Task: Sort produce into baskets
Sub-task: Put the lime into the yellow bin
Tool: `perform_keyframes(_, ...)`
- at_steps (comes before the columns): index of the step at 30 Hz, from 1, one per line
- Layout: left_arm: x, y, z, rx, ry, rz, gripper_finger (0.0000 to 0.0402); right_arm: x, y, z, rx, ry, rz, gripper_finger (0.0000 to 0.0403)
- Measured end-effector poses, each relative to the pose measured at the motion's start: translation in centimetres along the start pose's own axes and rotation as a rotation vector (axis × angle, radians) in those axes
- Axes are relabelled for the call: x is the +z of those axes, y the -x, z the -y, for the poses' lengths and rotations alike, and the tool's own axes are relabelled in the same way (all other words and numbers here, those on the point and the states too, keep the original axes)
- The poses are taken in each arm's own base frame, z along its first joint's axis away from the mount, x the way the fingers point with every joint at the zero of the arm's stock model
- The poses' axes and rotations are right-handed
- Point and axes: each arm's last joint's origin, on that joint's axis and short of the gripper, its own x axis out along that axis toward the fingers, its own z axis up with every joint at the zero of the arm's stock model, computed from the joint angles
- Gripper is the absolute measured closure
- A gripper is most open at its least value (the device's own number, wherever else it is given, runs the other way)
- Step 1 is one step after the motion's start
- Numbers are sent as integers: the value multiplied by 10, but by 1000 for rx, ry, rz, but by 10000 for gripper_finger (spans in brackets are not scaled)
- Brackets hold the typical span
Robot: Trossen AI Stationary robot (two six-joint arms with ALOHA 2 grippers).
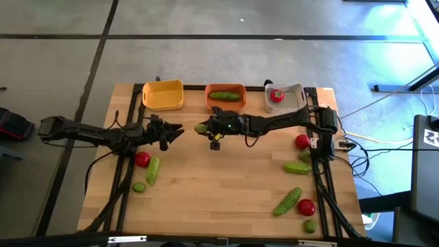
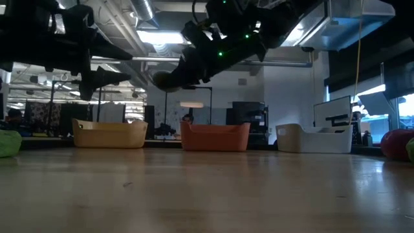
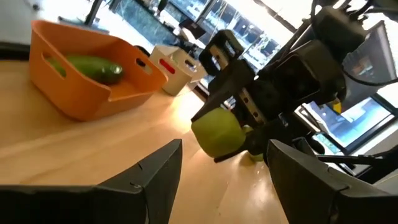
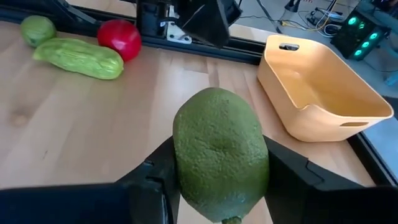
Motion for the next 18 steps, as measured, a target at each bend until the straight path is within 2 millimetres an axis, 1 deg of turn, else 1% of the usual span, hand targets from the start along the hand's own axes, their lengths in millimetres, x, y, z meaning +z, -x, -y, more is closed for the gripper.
perform_keyframes(9,6,-21,15,35,-12,-49,171,1,0,0,-2,23,6,238)
perform_keyframes(18,3,-48,24,83,-17,-125,171,1,0,0,-2,28,7,238)
